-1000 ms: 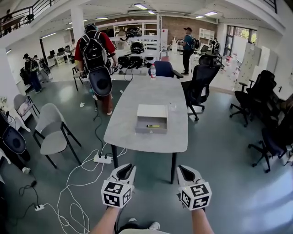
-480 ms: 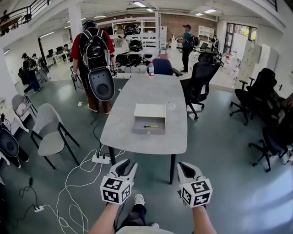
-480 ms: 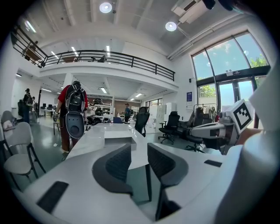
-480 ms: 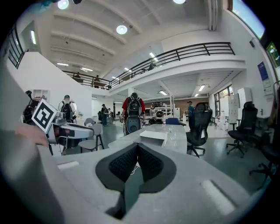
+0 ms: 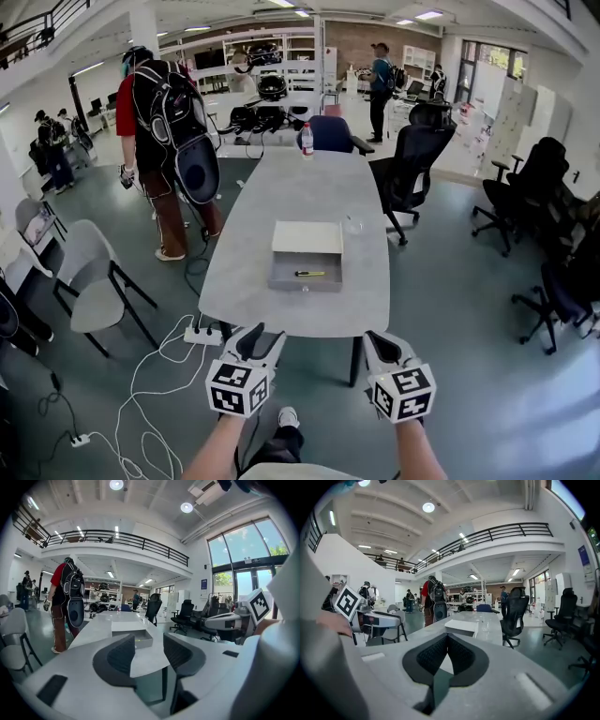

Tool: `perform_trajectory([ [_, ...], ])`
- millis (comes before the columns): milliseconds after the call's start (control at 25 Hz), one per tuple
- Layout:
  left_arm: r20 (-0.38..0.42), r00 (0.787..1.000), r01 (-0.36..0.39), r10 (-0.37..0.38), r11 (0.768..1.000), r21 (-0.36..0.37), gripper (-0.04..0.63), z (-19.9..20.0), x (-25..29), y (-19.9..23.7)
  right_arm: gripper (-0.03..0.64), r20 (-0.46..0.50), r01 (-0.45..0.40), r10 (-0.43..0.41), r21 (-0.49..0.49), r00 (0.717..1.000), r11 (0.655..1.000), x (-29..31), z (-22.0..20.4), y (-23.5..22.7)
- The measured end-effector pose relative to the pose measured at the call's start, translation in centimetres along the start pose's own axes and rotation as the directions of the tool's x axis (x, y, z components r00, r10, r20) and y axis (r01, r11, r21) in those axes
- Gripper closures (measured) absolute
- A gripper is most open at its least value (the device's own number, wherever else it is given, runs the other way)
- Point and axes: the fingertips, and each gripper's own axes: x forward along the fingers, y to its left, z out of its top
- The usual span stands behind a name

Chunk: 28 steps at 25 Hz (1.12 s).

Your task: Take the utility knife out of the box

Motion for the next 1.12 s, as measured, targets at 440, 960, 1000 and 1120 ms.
perform_trajectory([
  [440, -0.034, 0.997, 0.069, -0.07, 0.997, -0.03, 0.364, 2.3, 7.1, 5.4, 0.612, -0.025, 0.044, -0.044, 0.005, 0.999, 0.999, 7.9, 3.4, -2.4],
  [960, -0.066, 0.985, 0.16, -0.161, 0.987, -0.024, 0.339, 3.2, 13.0, 10.1, 0.612, -0.049, 0.093, -0.094, -0.016, 0.994, 0.996, 14.7, 5.6, -3.2],
  [1000, -0.071, 0.983, 0.166, -0.167, 0.986, -0.02, 0.339, 3.2, 13.4, 10.3, 0.612, -0.049, 0.096, -0.097, -0.015, 0.994, 0.995, 15.1, 5.7, -3.3],
  [1120, -0.083, 0.98, 0.183, -0.183, 0.983, -0.008, 0.339, 3.4, 14.5, 10.8, 0.612, -0.051, 0.103, -0.103, -0.014, 0.993, 0.995, 16.1, 6.0, -3.6],
])
